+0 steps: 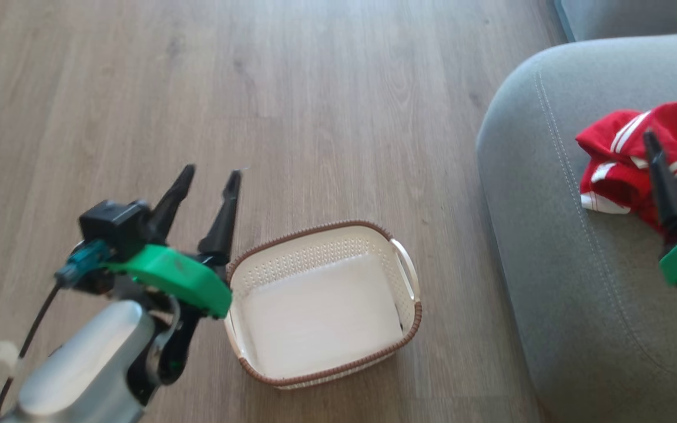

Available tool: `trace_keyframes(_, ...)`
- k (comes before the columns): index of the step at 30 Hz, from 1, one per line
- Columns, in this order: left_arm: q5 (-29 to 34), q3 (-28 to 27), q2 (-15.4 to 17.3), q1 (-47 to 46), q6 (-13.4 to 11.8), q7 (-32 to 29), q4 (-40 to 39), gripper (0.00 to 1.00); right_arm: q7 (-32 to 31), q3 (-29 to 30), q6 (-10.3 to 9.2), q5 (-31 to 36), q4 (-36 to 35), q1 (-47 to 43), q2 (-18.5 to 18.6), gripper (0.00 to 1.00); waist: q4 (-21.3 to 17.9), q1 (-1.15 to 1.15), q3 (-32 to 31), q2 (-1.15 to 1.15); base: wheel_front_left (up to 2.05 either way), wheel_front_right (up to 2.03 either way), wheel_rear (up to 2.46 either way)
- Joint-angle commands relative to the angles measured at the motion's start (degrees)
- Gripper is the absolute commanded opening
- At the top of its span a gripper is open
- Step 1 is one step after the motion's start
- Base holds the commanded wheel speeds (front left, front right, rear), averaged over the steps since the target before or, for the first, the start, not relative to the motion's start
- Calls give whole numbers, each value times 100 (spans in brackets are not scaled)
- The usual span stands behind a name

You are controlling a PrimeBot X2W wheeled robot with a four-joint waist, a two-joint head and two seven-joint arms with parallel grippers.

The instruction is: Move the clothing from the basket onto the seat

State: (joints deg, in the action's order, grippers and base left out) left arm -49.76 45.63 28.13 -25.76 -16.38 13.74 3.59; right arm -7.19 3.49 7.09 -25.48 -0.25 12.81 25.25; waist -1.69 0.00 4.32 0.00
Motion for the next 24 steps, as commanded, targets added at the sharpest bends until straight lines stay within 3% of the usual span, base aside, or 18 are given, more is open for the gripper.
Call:
trace_keyframes(1, -56, -417, 242, -54, -82, 84, -188, 100, 97, 47, 40, 126, -306, -156, -109, 100, 87, 0, -102, 0, 0, 0, 0)
trace_keyframes(12, 352, -1323, 194, 889, -337, 124, -543, 100, 519, -132, 40, 497, -701, -1011, -968, 100, 176, 0, -207, 0, 0, 0, 0)
trace_keyframes(18, 786, -2083, -55, 1718, -314, 125, -735, 100, 1145, -316, 40, 551, -670, -1354, -1227, 100, 149, 0, -294, 0, 0, 0, 0)
trace_keyframes(24, 1330, -2481, -190, 2248, -225, 125, -881, 100, 1551, -392, 40, 728, -493, -1589, -1435, 100, 129, 0, -347, 0, 0, 0, 0)
